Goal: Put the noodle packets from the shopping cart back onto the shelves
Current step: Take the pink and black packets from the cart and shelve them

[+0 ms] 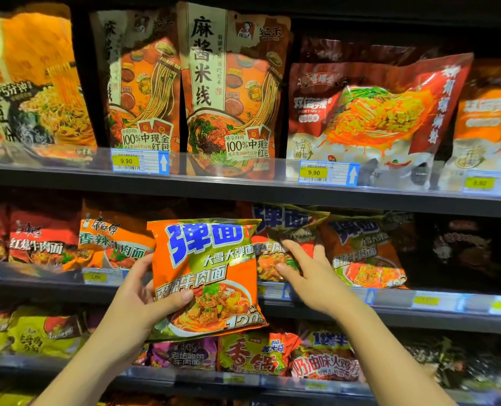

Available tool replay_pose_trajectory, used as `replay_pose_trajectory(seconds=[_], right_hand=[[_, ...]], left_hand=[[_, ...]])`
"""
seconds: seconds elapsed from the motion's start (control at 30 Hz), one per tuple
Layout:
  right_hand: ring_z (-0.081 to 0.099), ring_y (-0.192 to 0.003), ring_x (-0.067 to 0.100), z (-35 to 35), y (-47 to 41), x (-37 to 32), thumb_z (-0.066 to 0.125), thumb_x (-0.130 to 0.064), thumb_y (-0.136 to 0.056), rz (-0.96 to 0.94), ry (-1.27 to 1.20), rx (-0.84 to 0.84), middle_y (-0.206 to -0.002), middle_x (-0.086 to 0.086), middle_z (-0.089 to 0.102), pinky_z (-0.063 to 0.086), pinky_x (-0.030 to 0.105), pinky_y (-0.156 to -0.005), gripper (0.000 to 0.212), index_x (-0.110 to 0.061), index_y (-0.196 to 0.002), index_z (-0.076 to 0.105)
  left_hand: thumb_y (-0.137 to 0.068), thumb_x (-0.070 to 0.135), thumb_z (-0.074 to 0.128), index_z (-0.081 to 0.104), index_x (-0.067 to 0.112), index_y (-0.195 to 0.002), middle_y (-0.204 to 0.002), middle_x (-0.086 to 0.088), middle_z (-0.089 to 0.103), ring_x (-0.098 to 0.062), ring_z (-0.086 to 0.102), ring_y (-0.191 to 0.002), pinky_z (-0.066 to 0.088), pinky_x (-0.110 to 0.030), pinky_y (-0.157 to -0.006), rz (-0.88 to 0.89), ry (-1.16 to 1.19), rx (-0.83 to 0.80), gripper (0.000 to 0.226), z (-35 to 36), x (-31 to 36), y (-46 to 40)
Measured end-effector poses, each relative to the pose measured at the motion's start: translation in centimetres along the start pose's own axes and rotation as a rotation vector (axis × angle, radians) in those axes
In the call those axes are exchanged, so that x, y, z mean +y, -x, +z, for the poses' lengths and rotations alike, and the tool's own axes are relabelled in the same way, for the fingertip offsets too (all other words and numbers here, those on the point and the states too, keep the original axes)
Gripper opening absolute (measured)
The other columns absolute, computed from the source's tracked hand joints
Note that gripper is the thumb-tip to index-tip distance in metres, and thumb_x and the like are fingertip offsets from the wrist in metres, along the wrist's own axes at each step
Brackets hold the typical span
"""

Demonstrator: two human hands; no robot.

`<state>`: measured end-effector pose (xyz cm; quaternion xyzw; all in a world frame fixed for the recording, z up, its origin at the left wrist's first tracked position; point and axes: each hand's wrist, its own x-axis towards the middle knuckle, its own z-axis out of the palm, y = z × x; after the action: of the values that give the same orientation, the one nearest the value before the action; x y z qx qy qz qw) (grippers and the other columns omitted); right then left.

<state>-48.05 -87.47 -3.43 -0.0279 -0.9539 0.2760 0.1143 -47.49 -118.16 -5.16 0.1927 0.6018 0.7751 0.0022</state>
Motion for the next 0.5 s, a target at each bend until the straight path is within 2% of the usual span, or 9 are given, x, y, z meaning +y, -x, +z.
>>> replay_pose_trajectory(seconds=[0.07, 0.13, 0.23, 0.37, 0.43, 0.5], right_hand=[[0.046, -0.133, 0.037, 0.4, -0.1, -0.2, 0.046, -0.057, -0.101, -0.007, 0.035, 0.07, -0.147, 0.009, 0.025, 0.049, 0.053, -0.101, 0.051, -0.058, -0.145, 0.02], [0.047, -0.131, 0.038, 0.4, -0.1, -0.4, 0.051, -0.051, -0.102, -0.002, 0.028, 0.069, -0.145, 0.009, 0.026, 0.05, 0.053, -0.101, 0.053, -0.056, -0.146, 0.022], [0.03, -0.147, 0.041, -0.6, 0.6, -0.1, 0.054, -0.045, -0.103, -0.011, -0.005, -0.003, -0.163, 0.012, 0.01, 0.038, 0.053, -0.115, 0.061, -0.06, -0.152, 0.02], [0.02, -0.154, 0.036, -2.8, 3.0, 0.7, 0.054, -0.043, -0.104, -0.049, -0.013, -0.017, -0.17, 0.011, 0.0, 0.033, 0.042, -0.116, 0.059, -0.057, -0.154, 0.025], [0.011, -0.157, 0.027, -3.9, 4.1, 1.3, 0.056, -0.044, -0.102, -0.069, -0.006, -0.01, -0.172, 0.007, 0.001, 0.024, 0.04, -0.121, 0.059, -0.055, -0.154, 0.028], [0.011, -0.158, 0.02, -5.1, 5.1, 2.8, 0.059, -0.045, -0.1, -0.076, -0.003, 0.013, -0.171, 0.001, 0.009, 0.021, 0.039, -0.123, 0.062, -0.056, -0.153, 0.028]], left_hand=[[-0.022, 0.044, 0.104, 0.056, 0.03, -0.125, -0.111, -0.001, 0.075, -0.02, 0.074, -0.102, 0.063, -0.034, -0.068, 0.008, -0.011, 0.008, 0.114, 0.3, 0.0, 0.0], [-0.022, 0.046, 0.103, 0.056, 0.029, -0.124, -0.112, 0.0, 0.075, -0.02, 0.074, -0.102, 0.063, -0.033, -0.068, 0.006, -0.011, 0.001, 0.113, 0.8, -0.2, -0.1], [-0.027, 0.045, 0.103, 0.055, 0.03, -0.126, -0.116, -0.002, 0.074, -0.023, 0.073, -0.106, 0.064, -0.037, -0.072, -0.009, -0.016, -0.013, 0.111, 1.6, -0.6, -0.2], [-0.039, 0.033, 0.102, 0.058, 0.031, -0.124, -0.12, -0.007, 0.073, -0.029, 0.072, -0.109, 0.064, -0.043, -0.077, -0.038, 0.002, -0.051, 0.096, 3.4, -1.1, -0.4], [-0.047, 0.024, 0.1, 0.056, 0.028, -0.127, -0.12, -0.006, 0.072, -0.028, 0.072, -0.11, 0.064, -0.041, -0.076, -0.035, 0.01, -0.065, 0.091, 4.6, -1.6, -0.6], [-0.059, 0.012, 0.096, 0.055, 0.026, -0.13, -0.116, -0.004, 0.074, -0.024, 0.072, -0.108, 0.063, -0.035, -0.073, -0.033, 0.021, -0.083, 0.083, 6.6, -2.2, -0.7]])
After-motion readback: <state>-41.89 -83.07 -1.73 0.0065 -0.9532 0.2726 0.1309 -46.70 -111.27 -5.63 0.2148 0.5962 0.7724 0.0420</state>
